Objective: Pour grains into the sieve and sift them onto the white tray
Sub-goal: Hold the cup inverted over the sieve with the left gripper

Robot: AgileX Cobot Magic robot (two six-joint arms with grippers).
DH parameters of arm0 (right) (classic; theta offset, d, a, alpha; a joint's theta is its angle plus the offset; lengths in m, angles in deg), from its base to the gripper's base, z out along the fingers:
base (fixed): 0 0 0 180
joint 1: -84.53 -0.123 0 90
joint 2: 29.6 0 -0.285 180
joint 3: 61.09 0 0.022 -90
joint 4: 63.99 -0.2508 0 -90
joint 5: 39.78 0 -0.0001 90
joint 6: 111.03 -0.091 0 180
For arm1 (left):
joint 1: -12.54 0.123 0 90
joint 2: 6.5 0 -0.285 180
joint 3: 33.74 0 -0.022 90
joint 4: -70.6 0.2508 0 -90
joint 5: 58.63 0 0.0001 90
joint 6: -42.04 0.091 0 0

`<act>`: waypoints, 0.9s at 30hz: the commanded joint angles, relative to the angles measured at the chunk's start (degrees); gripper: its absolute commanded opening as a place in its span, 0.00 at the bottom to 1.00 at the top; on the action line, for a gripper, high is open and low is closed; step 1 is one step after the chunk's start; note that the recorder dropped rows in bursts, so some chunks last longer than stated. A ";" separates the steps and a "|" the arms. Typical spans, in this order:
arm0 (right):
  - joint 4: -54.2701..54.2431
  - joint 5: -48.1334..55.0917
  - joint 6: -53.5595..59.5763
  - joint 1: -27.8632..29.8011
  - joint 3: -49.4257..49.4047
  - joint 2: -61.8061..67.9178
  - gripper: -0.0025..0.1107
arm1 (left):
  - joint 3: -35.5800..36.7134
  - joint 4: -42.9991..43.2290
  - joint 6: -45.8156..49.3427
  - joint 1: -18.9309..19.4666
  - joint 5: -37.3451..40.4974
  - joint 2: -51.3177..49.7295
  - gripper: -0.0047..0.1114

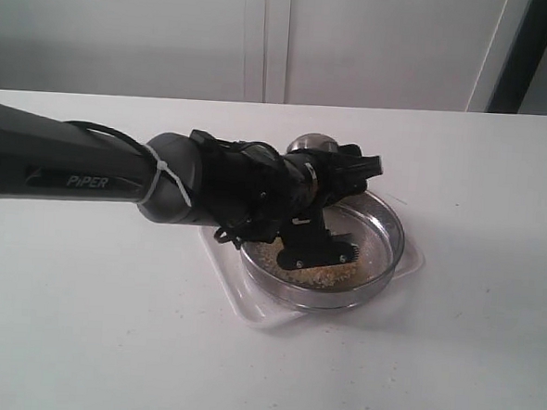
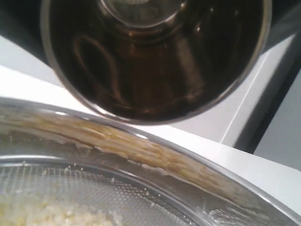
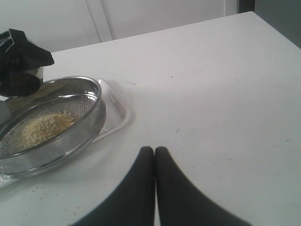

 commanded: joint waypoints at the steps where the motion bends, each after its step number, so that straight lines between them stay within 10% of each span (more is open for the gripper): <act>1: 0.19 -0.80 -0.16 0.11 -0.31 -0.34 0.02 | -0.23 -7.84 -3.08 -0.02 0.35 0.45 0.04; 27: 0.19 -0.80 -0.16 0.11 -0.31 -0.34 0.02 | -0.23 -13.54 -5.80 -0.02 -0.98 2.71 0.04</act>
